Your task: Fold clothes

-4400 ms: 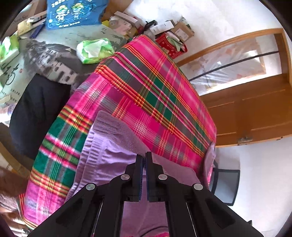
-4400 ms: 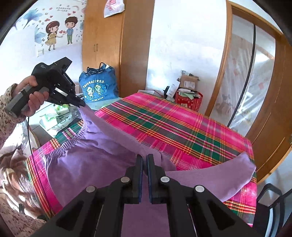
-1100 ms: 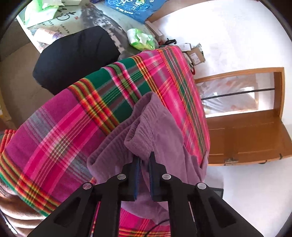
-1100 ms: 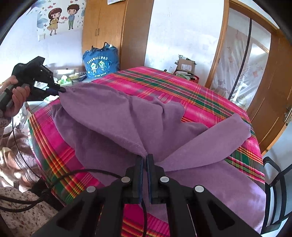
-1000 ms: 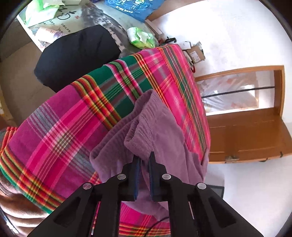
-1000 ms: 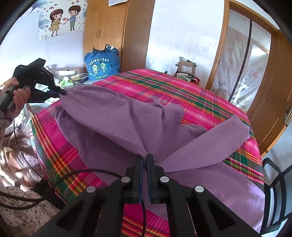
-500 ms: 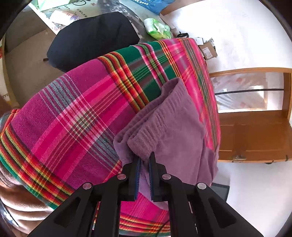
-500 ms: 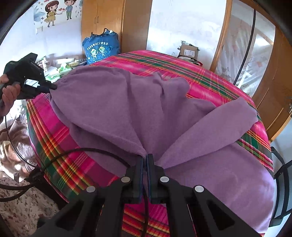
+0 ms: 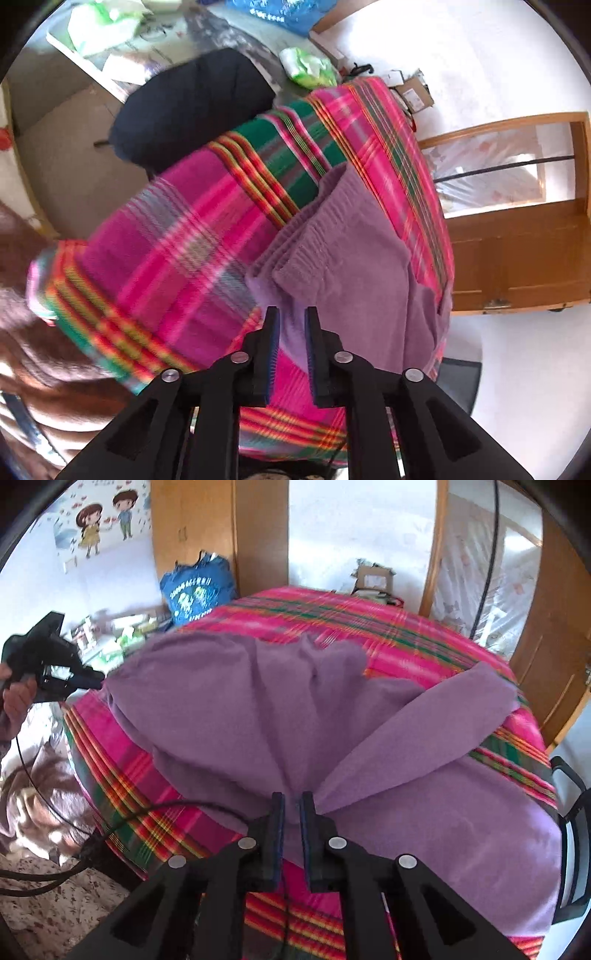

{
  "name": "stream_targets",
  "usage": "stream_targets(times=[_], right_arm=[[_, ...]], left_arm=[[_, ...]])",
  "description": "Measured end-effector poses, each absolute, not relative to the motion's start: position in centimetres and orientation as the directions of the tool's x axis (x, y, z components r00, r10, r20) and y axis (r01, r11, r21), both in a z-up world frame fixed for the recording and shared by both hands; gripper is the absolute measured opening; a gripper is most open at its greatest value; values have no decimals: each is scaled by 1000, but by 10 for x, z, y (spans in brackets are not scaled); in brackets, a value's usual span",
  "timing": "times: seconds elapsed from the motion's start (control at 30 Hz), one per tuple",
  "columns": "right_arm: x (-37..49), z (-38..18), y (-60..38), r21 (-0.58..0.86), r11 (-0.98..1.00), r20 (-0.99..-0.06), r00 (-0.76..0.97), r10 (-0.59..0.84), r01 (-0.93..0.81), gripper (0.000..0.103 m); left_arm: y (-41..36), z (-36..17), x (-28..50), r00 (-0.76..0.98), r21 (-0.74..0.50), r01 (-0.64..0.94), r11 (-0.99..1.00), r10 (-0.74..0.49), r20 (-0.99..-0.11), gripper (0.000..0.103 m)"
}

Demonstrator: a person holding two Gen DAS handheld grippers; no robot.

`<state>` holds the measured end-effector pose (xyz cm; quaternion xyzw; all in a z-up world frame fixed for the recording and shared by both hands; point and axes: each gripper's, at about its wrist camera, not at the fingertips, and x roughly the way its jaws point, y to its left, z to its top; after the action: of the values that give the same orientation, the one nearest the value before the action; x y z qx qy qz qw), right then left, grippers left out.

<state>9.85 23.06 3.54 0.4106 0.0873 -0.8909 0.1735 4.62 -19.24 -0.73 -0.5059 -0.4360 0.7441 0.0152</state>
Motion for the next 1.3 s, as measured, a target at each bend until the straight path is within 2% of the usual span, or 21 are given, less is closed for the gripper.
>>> stream_targets(times=[0.13,0.2,0.27,0.53,0.6,0.67,0.8,0.9,0.97,1.07,1.3], right_arm=[[116,58,254,4,-943,-744,-630,-225,332,8],[127,70,270,-19,-957,-734,-654,-182,288,8],[140,82,289,-37,-970,-726,-673,-141,242,8],[201,130,370,-220,-976,-708,-689,158,2,9],[215,142,390,-213,-975,-687,-700,194,-61,15],[224,141,408,-177,-972,-662,-712,232,-152,33],[227,102,427,11,-969,-648,-740,180,-246,34],[217,56,430,203,-946,-651,-757,63,-254,34],[202,28,426,266,-935,-681,-732,-10,-234,34],[177,11,412,239,-951,-711,-703,-34,-196,34],[114,40,392,189,-978,-651,-757,-54,-92,34]], left_arm=[[-200,6,61,-484,-636,396,-662,439,-757,17],[-189,11,63,-471,-640,346,-686,463,-751,17],[-178,17,65,-457,-643,295,-707,486,-745,21],[-98,20,53,-357,-616,55,-786,561,-747,24],[-73,20,51,-355,-595,-18,-804,561,-748,26],[-46,19,52,-360,-563,-91,-822,554,-751,26],[5,14,51,-377,-503,-242,-830,558,-739,27],[32,12,51,-387,-459,-314,-831,554,-737,28],[48,11,51,-383,-432,-362,-826,554,-739,28],[64,9,50,-377,-403,-407,-820,552,-743,28],[77,-1,44,-371,-403,-440,-803,571,-733,29]])
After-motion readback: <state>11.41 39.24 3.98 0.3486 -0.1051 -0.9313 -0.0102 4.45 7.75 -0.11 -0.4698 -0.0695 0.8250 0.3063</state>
